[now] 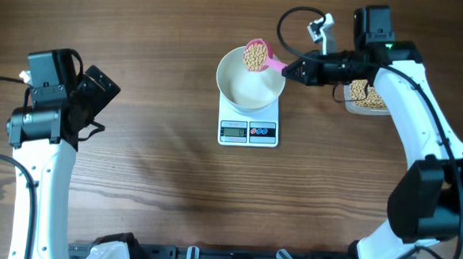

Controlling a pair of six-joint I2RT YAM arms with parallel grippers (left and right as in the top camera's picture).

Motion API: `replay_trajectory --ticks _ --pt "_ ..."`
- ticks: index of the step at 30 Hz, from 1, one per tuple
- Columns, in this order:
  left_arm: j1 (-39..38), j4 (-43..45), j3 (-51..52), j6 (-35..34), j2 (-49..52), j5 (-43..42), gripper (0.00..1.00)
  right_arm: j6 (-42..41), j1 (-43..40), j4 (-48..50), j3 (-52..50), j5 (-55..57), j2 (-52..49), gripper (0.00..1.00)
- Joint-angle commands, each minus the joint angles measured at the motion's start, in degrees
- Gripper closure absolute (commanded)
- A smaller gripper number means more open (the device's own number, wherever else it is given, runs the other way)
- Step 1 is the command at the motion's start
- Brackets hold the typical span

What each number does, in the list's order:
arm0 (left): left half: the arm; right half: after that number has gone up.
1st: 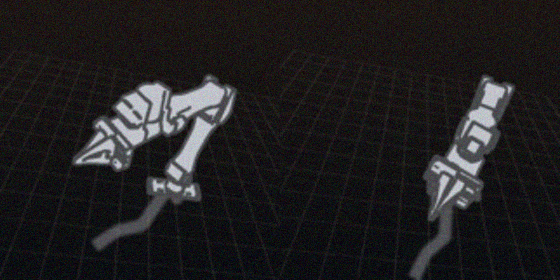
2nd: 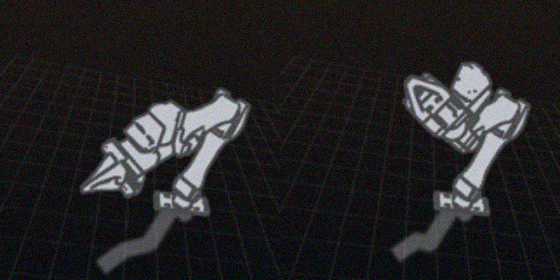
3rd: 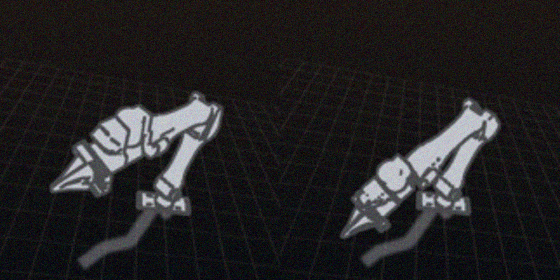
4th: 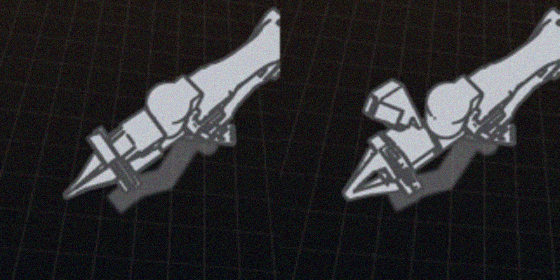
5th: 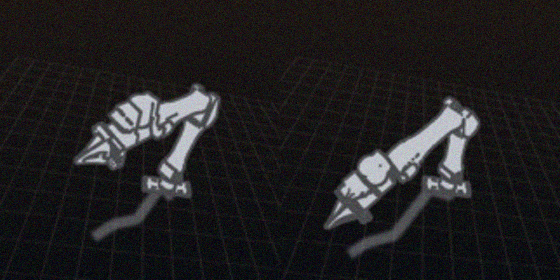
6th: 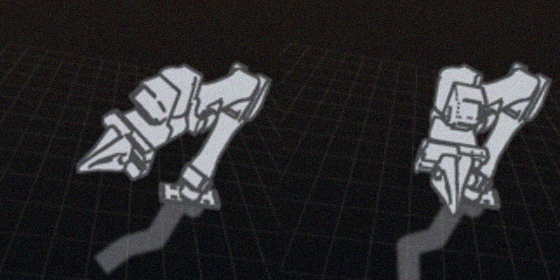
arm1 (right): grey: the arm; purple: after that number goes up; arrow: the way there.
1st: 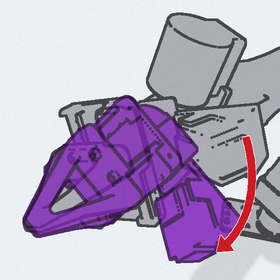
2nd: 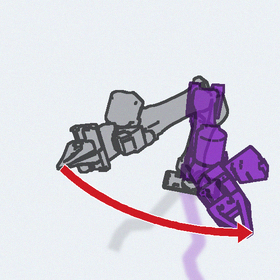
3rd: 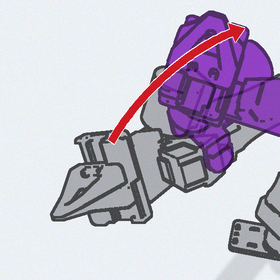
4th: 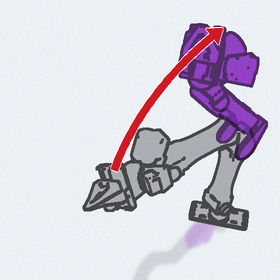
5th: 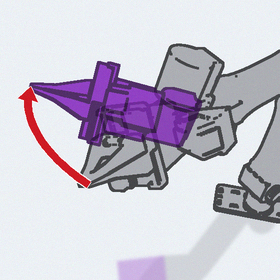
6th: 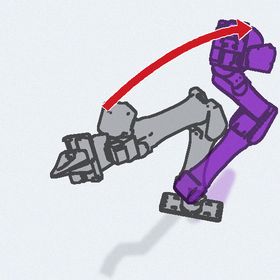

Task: Scoop item into bowl and weigh 150g on scale
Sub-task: 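Carry the filled scoop left over the white bowl on the scale, then tip the scoop to pour soybeans into the bowl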

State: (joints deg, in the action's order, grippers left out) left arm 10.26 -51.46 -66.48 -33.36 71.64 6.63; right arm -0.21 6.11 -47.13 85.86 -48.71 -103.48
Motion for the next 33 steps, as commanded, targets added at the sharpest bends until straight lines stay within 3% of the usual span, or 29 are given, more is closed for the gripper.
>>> replay_trajectory --ticks 1,13,25,33 --pt "0.3 -0.1 0.0 0.1 0.2 0.7 0.00 -0.1 0.5 0.4 1.2 6.1 4.2 0.95" --pt "0.4 -0.1 0.0 0.1 0.2 0.7 0.00 -1.4 1.8 -3.2 1.2 6.8 4.7 0.95" --pt "0.3 -0.1 0.0 0.1 0.2 0.7 0.00 0.2 7.9 -3.7 1.2 19.5 4.7 0.95" --pt "0.4 -0.1 0.0 0.1 0.2 0.7 0.00 2.6 8.0 -3.4 1.2 21.0 4.7 0.96"
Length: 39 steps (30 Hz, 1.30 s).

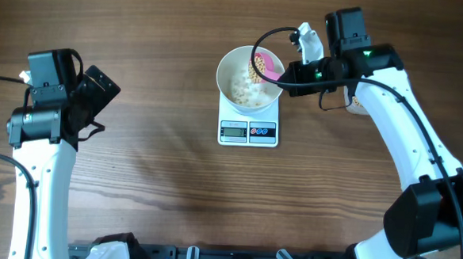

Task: Scoop item into bowl and weigh 150g on scale
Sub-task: 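Tip the scoop to pour soybeans into the bowl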

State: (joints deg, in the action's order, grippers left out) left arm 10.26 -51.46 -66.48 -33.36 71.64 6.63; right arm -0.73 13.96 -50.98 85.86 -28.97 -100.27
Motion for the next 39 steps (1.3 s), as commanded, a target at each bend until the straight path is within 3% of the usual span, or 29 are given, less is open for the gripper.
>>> replay_trajectory --ticks 1,11,20,26,39 --pt "0.4 -0.1 0.0 0.1 0.2 0.7 0.00 3.2 0.1 0.4 1.2 1.6 1.5 0.95" --pt "0.3 -0.1 0.0 0.1 0.2 0.7 0.00 4.7 0.4 0.6 1.2 4.5 2.2 0.96" --pt "0.3 -0.1 0.0 0.1 0.2 0.7 0.00 6.8 6.7 1.3 1.2 20.9 4.1 0.95" --pt "0.3 -0.1 0.0 0.1 0.2 0.7 0.00 8.2 9.1 2.4 1.2 23.3 4.9 0.95" --pt "0.4 -0.1 0.0 0.1 0.2 0.7 0.00 11.5 17.2 2.5 1.2 39.2 4.9 0.95"
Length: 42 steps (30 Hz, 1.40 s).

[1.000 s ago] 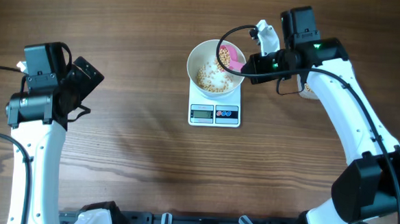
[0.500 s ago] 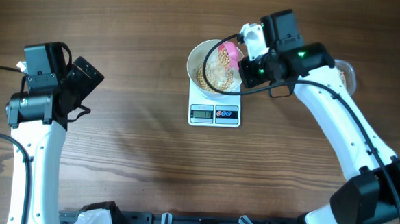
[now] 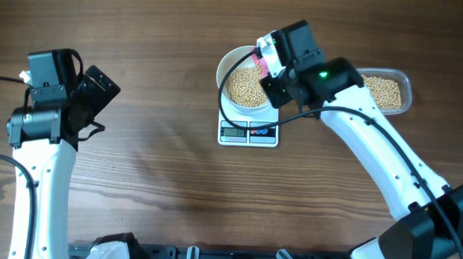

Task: Scoop item into bowl and weigh 150g on scale
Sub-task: 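Tip the scoop to pour soybeans into the bowl, then move the empty scoop back right over the soybean tub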

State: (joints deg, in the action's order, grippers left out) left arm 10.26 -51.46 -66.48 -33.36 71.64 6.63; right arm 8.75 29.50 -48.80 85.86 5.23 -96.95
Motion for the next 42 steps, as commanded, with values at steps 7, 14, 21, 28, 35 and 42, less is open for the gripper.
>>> replay_trajectory --ticks 7,14,21,28,35,42 --pt "0.3 -0.1 0.0 0.1 0.2 0.7 0.00 6.1 4.3 2.1 1.2 7.8 1.6 0.95" --pt "0.4 -0.1 0.0 0.1 0.2 0.7 0.00 12.3 6.2 2.9 1.2 12.2 1.6 0.96" --pt "0.3 -0.1 0.0 0.1 0.2 0.7 0.00 1.8 6.2 4.1 1.2 5.8 1.9 0.96" --pt "0.3 -0.1 0.0 0.1 0.2 0.7 0.00 -5.1 -2.3 8.0 1.2 -7.0 9.7 0.96" --pt "0.3 -0.1 0.0 0.1 0.2 0.7 0.00 -5.8 -23.0 1.1 1.2 -17.2 19.3 0.96" --pt "0.3 -0.1 0.0 0.1 0.2 0.7 0.00 -2.7 -43.8 -9.9 -2.2 -8.3 18.6 0.96"
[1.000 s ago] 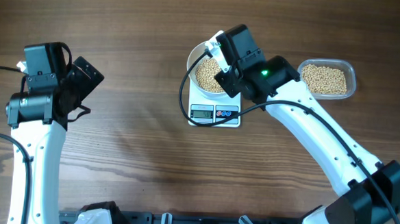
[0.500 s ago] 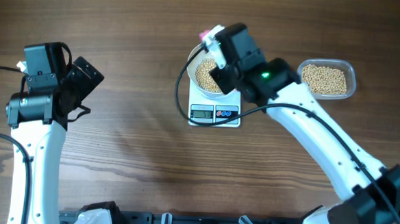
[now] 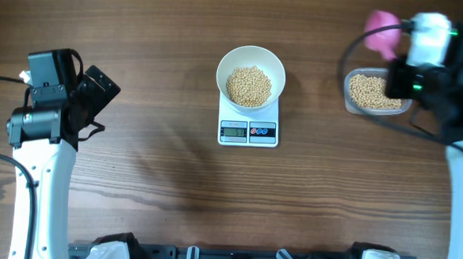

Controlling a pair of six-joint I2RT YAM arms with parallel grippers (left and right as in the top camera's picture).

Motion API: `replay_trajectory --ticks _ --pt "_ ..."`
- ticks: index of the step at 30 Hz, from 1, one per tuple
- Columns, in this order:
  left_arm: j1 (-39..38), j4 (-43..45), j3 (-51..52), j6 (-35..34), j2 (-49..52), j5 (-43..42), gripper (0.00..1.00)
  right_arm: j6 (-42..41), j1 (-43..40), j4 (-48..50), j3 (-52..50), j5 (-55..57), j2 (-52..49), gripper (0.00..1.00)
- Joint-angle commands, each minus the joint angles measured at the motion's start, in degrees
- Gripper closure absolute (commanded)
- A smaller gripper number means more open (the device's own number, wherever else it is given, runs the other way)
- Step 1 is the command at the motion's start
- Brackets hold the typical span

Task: Scoop item into bowl and weigh 150g on scale
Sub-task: 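Move the empty scoop back right over the soybean tub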

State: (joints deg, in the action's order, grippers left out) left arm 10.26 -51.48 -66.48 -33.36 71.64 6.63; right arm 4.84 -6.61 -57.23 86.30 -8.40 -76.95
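A white bowl (image 3: 251, 67) holding a heap of tan beans (image 3: 249, 84) stands on a small white scale (image 3: 248, 130) at the table's middle back. My right gripper (image 3: 400, 39) is high at the far right, shut on the handle of a pink scoop (image 3: 379, 29) that sticks out to the left, above the far-left corner of the bean tub. The scoop's inside does not show. My left gripper (image 3: 105, 85) rests far to the left, away from everything; its jaws are too dark to read.
A clear plastic tub (image 3: 351, 79) of tan beans lies right of the scale, partly under my right arm. Black cables loop around the right wrist. A black rail runs along the table's front edge.
My right gripper has left the bowl with the scoop and is now raised at the far right above the bean tub. The bowl keeps its heap of beans. The left arm is unchanged.
First my right gripper held a full pink scoop over the empty bowl. Then the scoop was tipped in the bowl with a few beans inside. Later the bowl held a full heap with the scoop at its rim. Now the scoop is back by the tub.
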Motion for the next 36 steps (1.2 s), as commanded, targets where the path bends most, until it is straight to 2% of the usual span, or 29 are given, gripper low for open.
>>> replay_trajectory --ticks 1,4,14,17,20,22,36 --pt "0.3 -0.1 0.0 0.1 0.2 0.7 0.00 1.2 -9.1 -1.8 -3.3 6.5 -2.0 0.96" --pt "0.3 -0.1 0.0 0.1 0.2 0.7 0.00 3.4 -11.1 -1.8 -4.7 8.0 -4.9 0.96" --pt "0.3 0.0 0.0 0.1 0.2 0.7 0.00 8.1 -6.9 -0.8 -4.7 9.1 -18.2 0.96" --pt "0.3 0.0 0.0 0.1 0.2 0.7 0.00 8.7 -4.2 1.8 -4.7 13.3 -18.3 0.96" --pt "0.3 -0.1 0.0 0.1 0.2 0.7 0.00 8.7 -1.0 3.1 -4.7 25.2 -18.3 0.96" --pt "0.4 -0.1 0.0 0.1 0.2 0.7 0.00 8.7 0.2 2.6 -4.7 28.5 -18.3 0.96" --pt "0.3 -0.1 0.0 0.1 0.2 0.7 0.00 5.4 0.6 -0.6 -5.8 26.3 -18.3 0.96"
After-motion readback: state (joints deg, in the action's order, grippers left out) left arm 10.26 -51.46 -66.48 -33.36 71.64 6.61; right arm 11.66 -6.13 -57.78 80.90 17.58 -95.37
